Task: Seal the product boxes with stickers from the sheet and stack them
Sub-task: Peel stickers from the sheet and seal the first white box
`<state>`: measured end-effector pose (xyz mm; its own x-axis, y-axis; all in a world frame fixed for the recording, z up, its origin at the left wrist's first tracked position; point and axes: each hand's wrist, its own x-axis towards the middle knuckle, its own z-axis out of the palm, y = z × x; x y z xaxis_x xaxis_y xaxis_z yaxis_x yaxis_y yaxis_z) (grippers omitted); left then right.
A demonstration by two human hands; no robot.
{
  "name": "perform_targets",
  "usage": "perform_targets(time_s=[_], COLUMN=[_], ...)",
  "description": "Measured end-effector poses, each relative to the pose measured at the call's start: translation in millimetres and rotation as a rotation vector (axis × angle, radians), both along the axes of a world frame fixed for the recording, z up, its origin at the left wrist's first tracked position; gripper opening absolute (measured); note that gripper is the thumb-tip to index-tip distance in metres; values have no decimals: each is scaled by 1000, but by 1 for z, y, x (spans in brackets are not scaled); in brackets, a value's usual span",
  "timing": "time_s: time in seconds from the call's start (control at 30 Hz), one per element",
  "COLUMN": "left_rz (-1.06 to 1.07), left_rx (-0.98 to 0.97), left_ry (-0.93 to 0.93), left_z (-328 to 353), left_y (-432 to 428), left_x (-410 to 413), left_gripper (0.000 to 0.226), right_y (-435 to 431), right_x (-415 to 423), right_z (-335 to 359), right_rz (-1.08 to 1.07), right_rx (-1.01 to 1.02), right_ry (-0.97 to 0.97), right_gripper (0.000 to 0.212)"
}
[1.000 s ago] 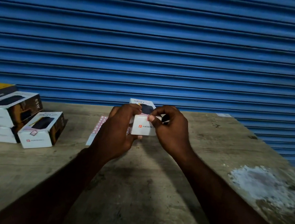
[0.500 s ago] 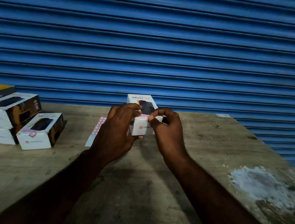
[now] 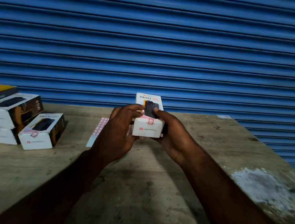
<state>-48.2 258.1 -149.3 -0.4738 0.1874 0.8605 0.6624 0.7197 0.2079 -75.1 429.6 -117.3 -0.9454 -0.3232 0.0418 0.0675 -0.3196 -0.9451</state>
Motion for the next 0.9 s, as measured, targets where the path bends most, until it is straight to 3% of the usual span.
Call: perform_targets(time_s=[0.03, 0.13, 0.17, 0.27, 0.33, 0.43, 0.47, 0.53, 0.63, 0.83, 0.9], left_rz=[6, 20, 17, 5, -9, -11, -4, 1, -11, 12, 22], left_rx=[13, 19, 18, -12, -23, 46, 67, 97, 103, 115, 109], left_ry=[-4, -20, -24, -24, -39, -109, -133, -148, -141, -141, -142], left_z=[1, 0, 0, 1, 0, 0, 0, 1, 3, 1, 0], left_y=[-1, -2, -1, 3, 6, 2, -1, -5, -5, -10, -9], left_x=[0, 0, 1, 2, 1, -1, -1, 0, 1, -1, -1], left_gripper=[66, 69, 70, 75, 76, 72, 69, 65, 63, 67, 69], right_y=[1, -3, -5, -4, -3, -5, -5, -5, -4, 5, 4], right_x=[2, -2, -2, -3, -6, -6, -3, 2, 0, -10, -9], right_z=[2, 0, -1, -3, -5, -7, -8, -9, -15, -12, -11], right_rz=[46, 12, -6, -94, -135, -273, -317, -321, -319, -113, -140], right_rx=[-10, 61, 70, 92, 121, 295, 358, 410, 413, 484, 463], right_ry=[7, 57, 55, 55, 74, 236, 361, 601, 768, 743, 717], right_gripper=[31, 64, 66, 41, 39, 77, 77, 58, 29, 38, 37])
